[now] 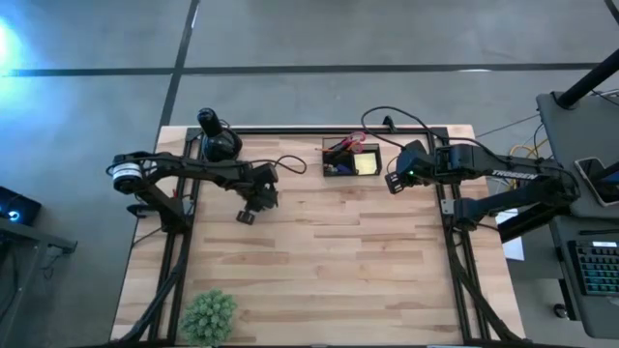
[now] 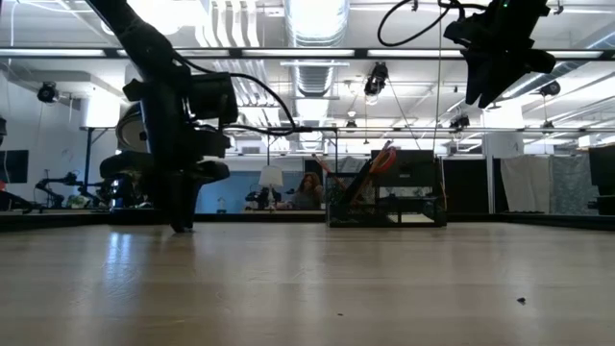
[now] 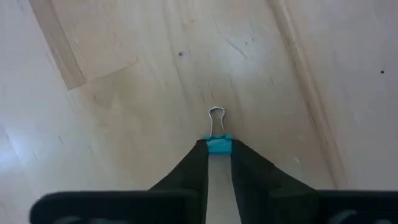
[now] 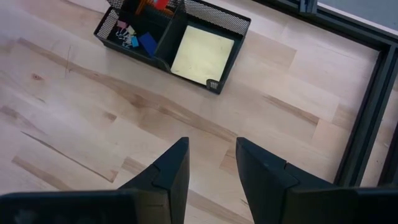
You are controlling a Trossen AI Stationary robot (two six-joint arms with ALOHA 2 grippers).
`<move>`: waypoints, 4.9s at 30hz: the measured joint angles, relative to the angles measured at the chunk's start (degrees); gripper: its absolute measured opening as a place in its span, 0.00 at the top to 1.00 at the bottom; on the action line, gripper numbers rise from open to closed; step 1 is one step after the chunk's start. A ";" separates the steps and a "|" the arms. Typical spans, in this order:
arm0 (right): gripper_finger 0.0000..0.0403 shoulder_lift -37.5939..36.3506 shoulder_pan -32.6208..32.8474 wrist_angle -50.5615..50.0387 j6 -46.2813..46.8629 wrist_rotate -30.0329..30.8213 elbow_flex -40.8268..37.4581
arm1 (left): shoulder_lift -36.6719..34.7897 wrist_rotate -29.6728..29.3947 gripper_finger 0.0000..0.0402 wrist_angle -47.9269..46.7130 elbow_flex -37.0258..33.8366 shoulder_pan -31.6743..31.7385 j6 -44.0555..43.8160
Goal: Pick and place office supplies into organizer
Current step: Put the blue binder clip into the desk organizer, then return to Home Position
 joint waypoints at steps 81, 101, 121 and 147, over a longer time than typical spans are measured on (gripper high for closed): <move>0.69 0.00 -1.66 22.21 -10.33 9.18 0.04 | -41.56 -33.86 0.62 40.07 -13.67 -22.93 -59.13; 0.69 -29.78 6.88 53.05 -31.20 20.47 -19.92 | -66.86 -14.94 0.62 47.08 -29.43 -18.41 -57.32; 0.69 -62.14 6.73 38.53 -32.58 18.59 -34.39 | -85.91 -18.97 0.62 43.08 -42.93 -15.76 -56.92; 0.69 -62.00 6.73 70.29 -52.75 30.72 -60.94 | -81.45 -24.15 0.62 33.90 -43.02 -15.67 -66.04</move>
